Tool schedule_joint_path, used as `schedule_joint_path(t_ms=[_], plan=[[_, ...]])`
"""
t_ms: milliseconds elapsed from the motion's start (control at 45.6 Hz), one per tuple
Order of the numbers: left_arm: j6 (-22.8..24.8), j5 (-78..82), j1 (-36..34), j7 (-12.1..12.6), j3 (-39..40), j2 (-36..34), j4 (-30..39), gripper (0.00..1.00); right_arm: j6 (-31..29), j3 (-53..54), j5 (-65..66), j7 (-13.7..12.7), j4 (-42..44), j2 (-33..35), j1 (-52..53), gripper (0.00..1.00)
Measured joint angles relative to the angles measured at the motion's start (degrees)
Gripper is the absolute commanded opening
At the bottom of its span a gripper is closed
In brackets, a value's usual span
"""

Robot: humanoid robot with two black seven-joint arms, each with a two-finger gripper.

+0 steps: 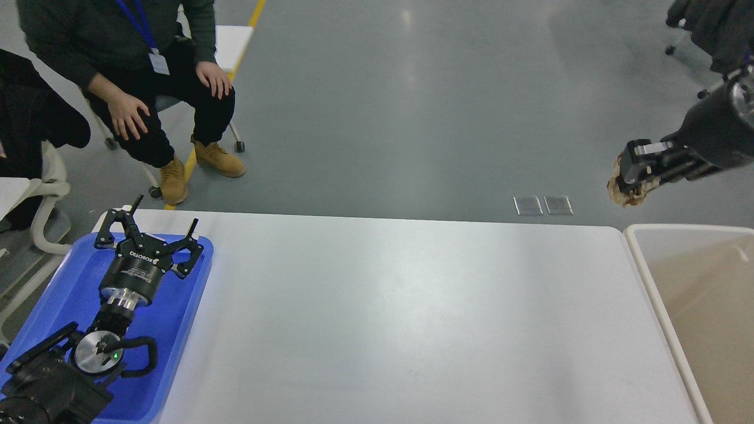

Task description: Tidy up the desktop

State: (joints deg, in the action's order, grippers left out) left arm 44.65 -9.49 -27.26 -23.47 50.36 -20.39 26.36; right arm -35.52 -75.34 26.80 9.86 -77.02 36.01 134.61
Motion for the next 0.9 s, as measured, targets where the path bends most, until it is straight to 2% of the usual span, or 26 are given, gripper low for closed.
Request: schedule_joint_path(t_ms=[219,351,460,679,898], plan=[[0.00,0.00,0.00,0.00,0.00,0.01,0.00,0.99,0.17,1.68,1.37,0.06,12.94,11.71,-13.10,0.00],[0.00,-0.02,0.00,-0.01,0.00,0.00,-0.01,0.99,0.33,8.29,1.73,0.02,24.70,16.89,-27.00,0.00],[0.00,0.00,0.00,0.00,0.00,-0.01,-0.01,0.99,0.44,15.70,1.76,0.01,34.67,18.65,-39.11,0.00],[0.00,0.00,-0.02,0.00,0.00,0.01,0.00,0.99,0.66,29.55,1.65,-0.08,55.35,14.97,-61.90,0.00],[0.00,0.00,-0.04,0.00,0.00,0.00,0.00,0.99,1.52,36.61,1.62,-0.35,69.56,6.92,-74.90,0.00]])
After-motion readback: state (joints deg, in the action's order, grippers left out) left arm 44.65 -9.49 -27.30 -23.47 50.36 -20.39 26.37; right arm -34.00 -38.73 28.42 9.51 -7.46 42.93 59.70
